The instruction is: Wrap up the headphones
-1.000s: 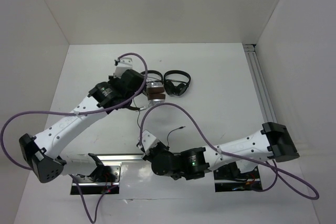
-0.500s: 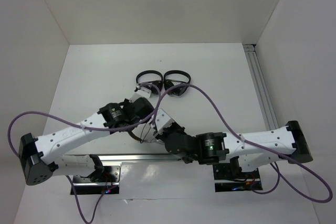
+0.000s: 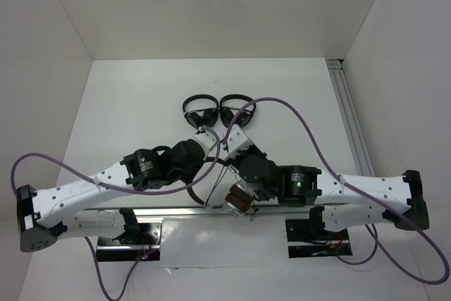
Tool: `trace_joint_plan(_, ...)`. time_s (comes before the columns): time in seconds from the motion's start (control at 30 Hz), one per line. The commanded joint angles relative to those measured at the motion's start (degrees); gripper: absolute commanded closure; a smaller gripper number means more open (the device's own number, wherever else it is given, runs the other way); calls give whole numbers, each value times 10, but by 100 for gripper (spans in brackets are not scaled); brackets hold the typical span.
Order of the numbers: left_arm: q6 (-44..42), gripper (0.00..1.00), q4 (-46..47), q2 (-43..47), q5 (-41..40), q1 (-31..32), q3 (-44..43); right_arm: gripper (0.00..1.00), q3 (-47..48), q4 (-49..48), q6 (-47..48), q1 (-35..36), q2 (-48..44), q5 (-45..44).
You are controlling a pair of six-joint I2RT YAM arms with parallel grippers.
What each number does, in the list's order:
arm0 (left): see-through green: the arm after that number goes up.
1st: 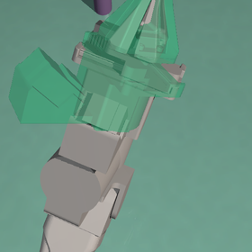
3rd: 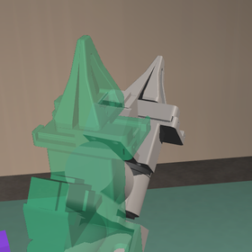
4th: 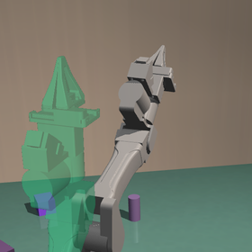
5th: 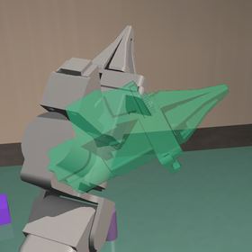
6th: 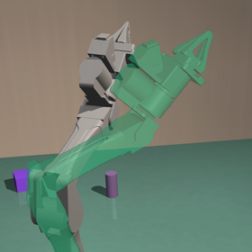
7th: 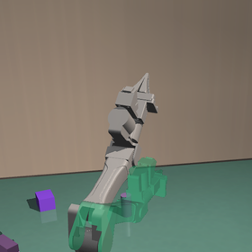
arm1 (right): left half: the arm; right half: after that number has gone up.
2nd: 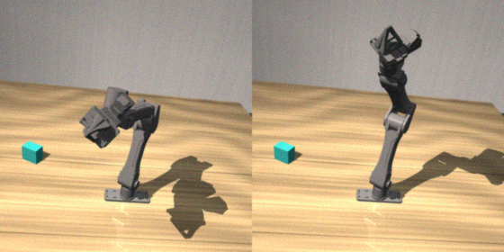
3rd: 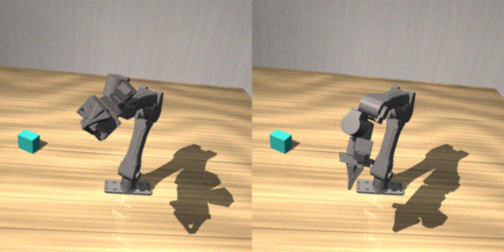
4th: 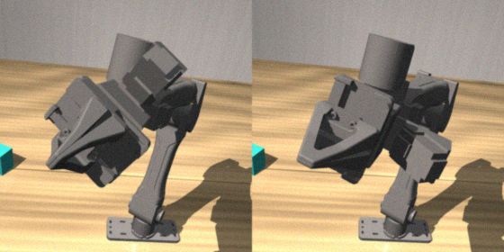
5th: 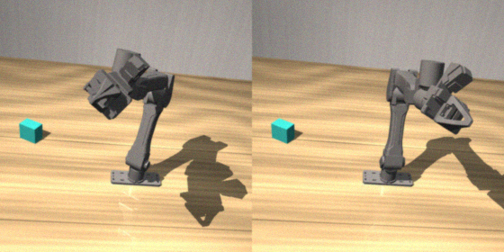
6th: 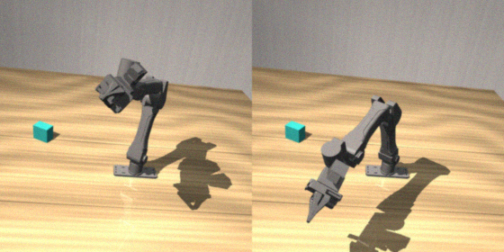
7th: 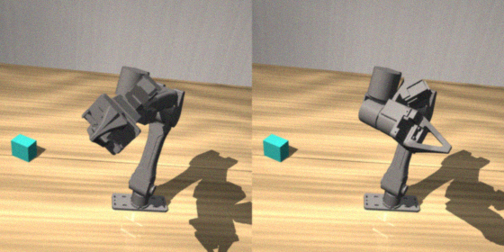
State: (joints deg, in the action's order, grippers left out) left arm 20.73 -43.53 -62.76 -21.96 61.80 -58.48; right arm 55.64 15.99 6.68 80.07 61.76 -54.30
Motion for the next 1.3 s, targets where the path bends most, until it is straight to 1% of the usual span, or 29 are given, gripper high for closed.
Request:
trace_joint_plan(0.0,-33,100,16,47,34,5,-2,95,1,-43,23,-63,-36,40)
trace_joint_plan(0.1,-39,100,16,59,40,5,-9,94,-5,-55,23,-118,-36,95)
trace_joint_plan(0.13,-39,100,16,67,40,5,-9,94,1,-55,23,-131,-36,133)
trace_joint_plan(0.2,-39,100,9,72,46,5,-15,94,7,-55,23,-167,-19,168)
trace_joint_plan(0.3,-39,100,1,83,60,5,-20,94,18,-55,23,-218,4,185)
trace_joint_plan(0.33,-39,100,-5,83,60,5,-25,94,18,-55,23,-232,4,214)
trace_joint_plan(0.37,-39,100,-5,89,67,5,-25,94,18,-61,28,-262,10,227)
trace_joint_plan(0.43,-45,100,-5,97,74,5,-25,93,25,-68,28,-290,16,271)
trace_joint_plan(0.5,-45,100,-5,111,89,5,-25,93,30,-68,17,-325,33,299)
trace_joint_plan(0.63,-55,100,-5,133,110,5,-37,91,42,-68,11,-373,46,352)
trace_joint_plan(0.67,-55,100,-11,138,110,5,-37,91,42,-68,4,-380,46,385)
trace_joint_plan(0.73,-55,100,-18,138,110,5,-49,91,42,-80,-1,-391,52,420)
trace_joint_plan(0.77,-55,100,-25,138,110,5,-49,91,42,-80,-8,-400,57,458)
trace_joint_plan(0.83,-41,100,-32,138,103,5,-65,93,24,-107,-14,-400,57,518)
trace_joint_plan(0.93,-26,100,-32,133,86,5,-75,94,-8,-169,-42,-400,64,557)
trace_joint_plan(0.97,-21,100,-32,133,76,5,-75,94,-35,-191,-49,-400,64,587)
trace_joint_plan(1.0,-16,100,-38,133,75,5,-80,94,-50,-240,-64,-400,64,599)
trace_joint_plan(1.07,-3,100,-43,133,55,5,-95,94,-91,-291,-79,-400,64,616)
trace_joint_plan(1.1,13,100,-53,128,30,5,-102,94,-103,-336,-96,-400,64,621)
trace_joint_plan(1.13,22,100,-59,128,18,5,-118,94,-112,-355,-102,-400,71,626)
trace_joint_plan(1.17,34,100,-67,121,5,5,-128,93,-126,-371,-108,-400,71,639)
trace_joint_plan(1.2,57,100,-80,120,-22,5,-146,90,-133,-405,-120,-400,86,645)
trace_joint_plan(1.27,74,100,-88,115,-47,5,-163,89,-144,-436,-134,-400,100,671)
